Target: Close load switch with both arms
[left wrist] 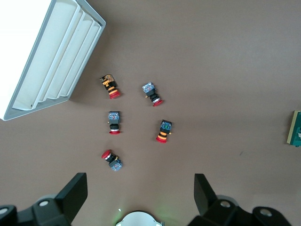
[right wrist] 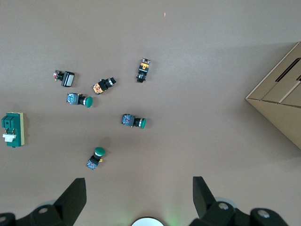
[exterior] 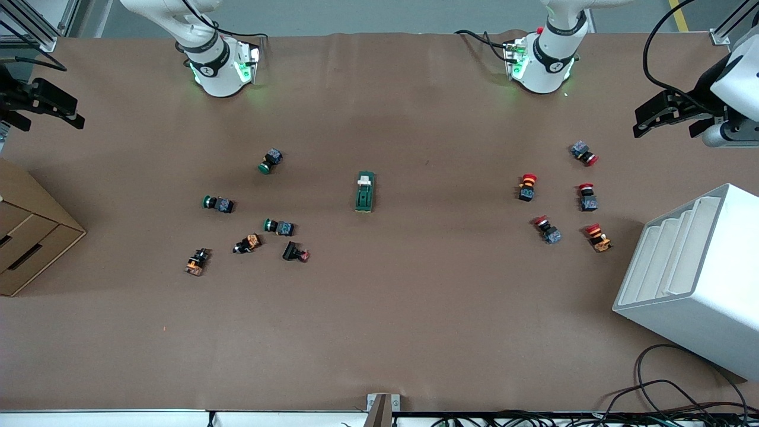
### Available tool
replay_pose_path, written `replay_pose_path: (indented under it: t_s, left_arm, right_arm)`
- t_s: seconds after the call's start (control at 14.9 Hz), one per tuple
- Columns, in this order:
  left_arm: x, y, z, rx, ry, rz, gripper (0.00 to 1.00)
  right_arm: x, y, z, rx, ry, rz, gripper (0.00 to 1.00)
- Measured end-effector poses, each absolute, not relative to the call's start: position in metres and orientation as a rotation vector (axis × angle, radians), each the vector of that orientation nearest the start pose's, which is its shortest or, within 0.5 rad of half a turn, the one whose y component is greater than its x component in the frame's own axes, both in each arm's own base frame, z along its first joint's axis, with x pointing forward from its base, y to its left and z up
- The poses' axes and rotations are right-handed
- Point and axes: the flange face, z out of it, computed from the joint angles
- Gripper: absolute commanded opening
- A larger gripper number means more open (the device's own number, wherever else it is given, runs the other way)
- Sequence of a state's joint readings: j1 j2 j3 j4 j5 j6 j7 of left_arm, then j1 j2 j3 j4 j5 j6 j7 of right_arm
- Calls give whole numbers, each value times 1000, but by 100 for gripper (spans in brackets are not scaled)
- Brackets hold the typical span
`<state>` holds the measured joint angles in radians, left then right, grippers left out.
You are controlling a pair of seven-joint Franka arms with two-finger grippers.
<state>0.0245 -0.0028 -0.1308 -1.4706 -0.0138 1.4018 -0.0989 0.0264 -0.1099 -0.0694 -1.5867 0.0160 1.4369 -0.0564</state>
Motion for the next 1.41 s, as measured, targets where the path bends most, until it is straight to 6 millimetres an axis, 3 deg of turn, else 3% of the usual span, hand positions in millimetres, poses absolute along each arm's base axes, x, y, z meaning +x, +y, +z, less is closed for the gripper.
replay_pose_path:
  t_s: [0.4, 0.54, 0.81, 1.01, 1.21, 1.41]
  left_arm:
    - [532, -60, 663, -3146, 20, 90, 100]
    - [533, -82, 657, -3144, 86, 111, 100]
    - [547, -204, 600, -3153, 154, 139, 100]
    - [545, -292, 540, -3179, 77, 118, 100]
    - [523, -365, 477, -3191, -42, 52, 100]
    - [480, -425, 425, -3135, -189, -15, 100]
  right_arm:
    - [505, -22, 664, -3115, -24, 59, 100]
    - [505, -22, 667, -3116, -25, 47, 100]
    - [506, -23, 673, -3117, -21, 27, 100]
    - [519, -21, 652, -3117, -26, 90, 100]
    - [547, -22, 605, -3115, -20, 200, 100]
    - [567, -21, 577, -3116, -21, 233, 100]
